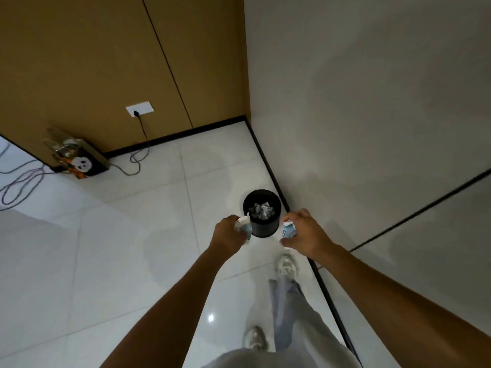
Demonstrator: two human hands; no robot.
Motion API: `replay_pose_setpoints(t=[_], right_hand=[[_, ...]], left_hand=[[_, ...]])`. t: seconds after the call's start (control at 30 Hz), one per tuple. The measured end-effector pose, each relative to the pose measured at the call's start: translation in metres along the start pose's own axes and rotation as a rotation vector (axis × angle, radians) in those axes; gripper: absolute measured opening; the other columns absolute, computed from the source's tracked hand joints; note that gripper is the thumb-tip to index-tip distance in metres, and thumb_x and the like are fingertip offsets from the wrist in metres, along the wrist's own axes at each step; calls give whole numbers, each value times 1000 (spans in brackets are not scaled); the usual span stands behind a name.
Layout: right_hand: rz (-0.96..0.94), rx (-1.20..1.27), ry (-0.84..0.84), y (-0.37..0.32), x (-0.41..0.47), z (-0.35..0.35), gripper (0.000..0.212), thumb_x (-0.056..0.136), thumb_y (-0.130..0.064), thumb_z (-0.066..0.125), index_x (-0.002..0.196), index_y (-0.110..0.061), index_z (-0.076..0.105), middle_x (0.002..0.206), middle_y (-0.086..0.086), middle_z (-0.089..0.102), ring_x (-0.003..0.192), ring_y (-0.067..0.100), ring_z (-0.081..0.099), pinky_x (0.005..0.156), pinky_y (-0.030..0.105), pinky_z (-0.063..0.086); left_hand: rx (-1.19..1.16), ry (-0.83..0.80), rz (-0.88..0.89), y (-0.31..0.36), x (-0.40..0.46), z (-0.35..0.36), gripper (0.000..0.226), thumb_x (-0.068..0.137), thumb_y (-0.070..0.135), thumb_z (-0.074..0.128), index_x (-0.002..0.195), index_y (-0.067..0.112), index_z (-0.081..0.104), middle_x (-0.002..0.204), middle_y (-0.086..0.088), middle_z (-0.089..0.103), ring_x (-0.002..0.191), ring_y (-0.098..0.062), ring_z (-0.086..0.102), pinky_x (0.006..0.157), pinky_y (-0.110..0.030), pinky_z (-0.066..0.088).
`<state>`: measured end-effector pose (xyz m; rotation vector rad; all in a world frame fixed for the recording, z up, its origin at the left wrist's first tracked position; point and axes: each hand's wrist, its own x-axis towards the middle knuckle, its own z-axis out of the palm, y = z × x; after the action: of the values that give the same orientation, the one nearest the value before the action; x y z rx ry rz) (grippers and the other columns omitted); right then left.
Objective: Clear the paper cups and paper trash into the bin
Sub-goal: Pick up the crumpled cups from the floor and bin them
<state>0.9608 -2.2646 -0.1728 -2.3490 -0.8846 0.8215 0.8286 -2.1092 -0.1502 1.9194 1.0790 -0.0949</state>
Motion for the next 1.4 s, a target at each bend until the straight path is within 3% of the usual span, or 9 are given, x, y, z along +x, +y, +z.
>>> replay_pose_setpoints(t=[0.2, 0.33, 0.5, 0.7, 0.87, 1.07, 1.27, 1.4], right_hand=[[-16, -88, -123, 15, 144, -22, 54, 74, -21, 81, 121, -13, 55, 125, 10, 42, 108, 29, 55, 92, 33, 48], [14, -110, -216, 16, 215, -28, 56, 77, -21, 78, 125, -13, 51, 128, 11, 39, 111, 30, 52, 89, 29, 45], [57, -117, -231, 23, 291, -17, 53, 76, -21, 78, 122, -14, 54, 128, 10, 41, 111, 30, 53, 90, 31, 46], [59, -110, -213, 39, 372, 33, 57, 76, -22, 77, 127, -14, 52, 133, 10, 41, 117, 28, 49, 89, 30, 43], [173, -171, -256, 66, 404, 71, 67, 86, -28, 68, 143, -16, 36, 152, 14, 23, 135, 37, 31, 101, 38, 41], [279, -94, -271, 88, 410, 79, 59, 91, -25, 60, 143, -16, 33, 151, 14, 23, 133, 33, 37, 103, 44, 44], [291, -62, -204, 103, 412, 68, 51, 92, -23, 60, 139, -15, 39, 146, 12, 31, 124, 28, 46, 96, 34, 47], [294, -78, -206, 102, 410, 57, 49, 92, -22, 59, 137, -16, 40, 145, 11, 32, 120, 28, 49, 92, 31, 46]], left_hand=[[-32, 55, -100, 22, 128, 7, 21, 79, 12, 65, 99, 4, 64, 97, -13, 68, 91, -31, 64, 76, -38, 54], [-58, 52, -209, 29, 188, 4, 23, 82, 9, 64, 103, 1, 63, 100, -15, 66, 93, -32, 62, 76, -35, 51], [-100, 78, -310, 17, 250, 8, 20, 82, 8, 62, 101, 3, 63, 97, -13, 67, 92, -31, 62, 80, -37, 54], [-109, 35, -336, -14, 310, 34, 18, 87, 8, 59, 104, 4, 62, 97, -8, 65, 85, -22, 59, 72, -25, 46], [-133, 26, -369, -37, 345, 57, 20, 87, 7, 60, 107, 3, 60, 96, -4, 60, 83, -16, 54, 73, -23, 42], [-129, -81, -393, -40, 385, 87, 27, 87, 7, 61, 113, 7, 59, 98, -2, 60, 87, -17, 56, 63, -11, 40], [-87, -300, -420, -31, 426, 124, 60, 87, 21, 68, 138, 11, 39, 133, -11, 54, 120, -26, 52, 89, -27, 43], [-35, -346, -405, -31, 422, 120, 51, 90, 23, 63, 135, 8, 44, 134, -13, 53, 122, -26, 52, 91, -25, 42]])
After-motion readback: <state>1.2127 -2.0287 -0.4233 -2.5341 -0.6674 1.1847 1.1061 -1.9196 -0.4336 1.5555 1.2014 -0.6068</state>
